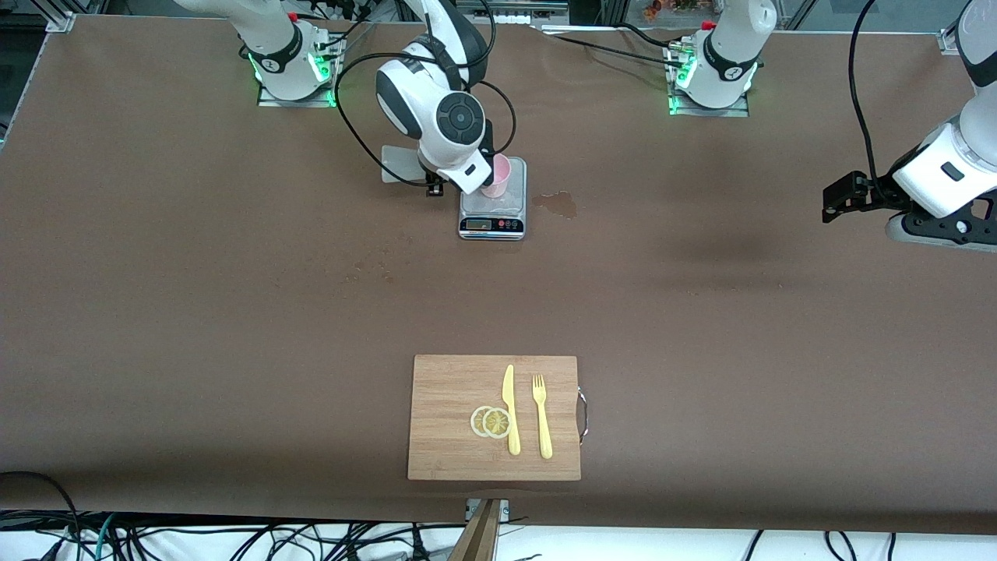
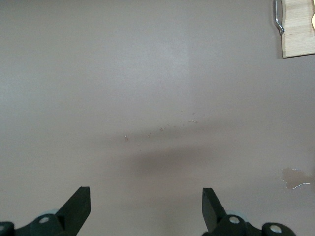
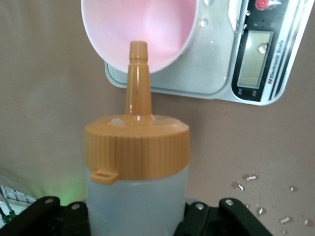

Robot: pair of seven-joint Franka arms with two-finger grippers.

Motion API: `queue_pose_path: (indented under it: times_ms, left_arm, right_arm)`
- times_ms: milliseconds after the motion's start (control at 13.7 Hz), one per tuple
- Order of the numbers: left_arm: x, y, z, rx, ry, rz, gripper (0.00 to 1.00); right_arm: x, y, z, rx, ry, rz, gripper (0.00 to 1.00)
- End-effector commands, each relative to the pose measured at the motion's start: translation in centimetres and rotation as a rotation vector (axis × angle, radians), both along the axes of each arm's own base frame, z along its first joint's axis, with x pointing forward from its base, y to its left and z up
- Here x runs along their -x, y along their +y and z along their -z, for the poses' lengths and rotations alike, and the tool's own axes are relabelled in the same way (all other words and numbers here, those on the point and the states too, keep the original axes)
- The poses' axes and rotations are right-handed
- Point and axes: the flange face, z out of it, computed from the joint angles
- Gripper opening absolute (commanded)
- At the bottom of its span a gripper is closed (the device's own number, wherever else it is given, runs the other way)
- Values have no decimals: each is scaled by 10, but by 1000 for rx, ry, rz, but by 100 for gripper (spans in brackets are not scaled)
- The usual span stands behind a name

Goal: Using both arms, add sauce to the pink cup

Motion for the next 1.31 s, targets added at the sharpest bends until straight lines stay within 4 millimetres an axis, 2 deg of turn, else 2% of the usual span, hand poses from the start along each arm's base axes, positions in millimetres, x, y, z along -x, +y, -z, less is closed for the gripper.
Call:
queue_pose_path:
  times_ms: [0, 292, 438, 730, 949, 1241]
  left_arm:
    - [-4, 2, -5, 7, -6, 8, 100]
    - [-4, 2, -4, 7, -5, 7, 100]
    - [-3, 2, -3, 7, 0, 7, 100]
    - [-3, 3, -4, 6, 6, 9, 100]
    - [-3, 1, -4, 6, 6, 7, 100]
    - [-2, 2, -3, 6, 8, 7, 100]
  right_arm:
    - [5, 8, -14, 38, -28, -3, 0]
    - [6, 13, -14, 64, -42, -31, 0]
    - [5, 23, -18, 87, -42, -50, 0]
    - [3, 24, -16, 100, -53, -49, 0]
    - [-2, 19, -15, 89, -39, -29, 0]
    - [-13, 11, -25, 6, 21, 32, 0]
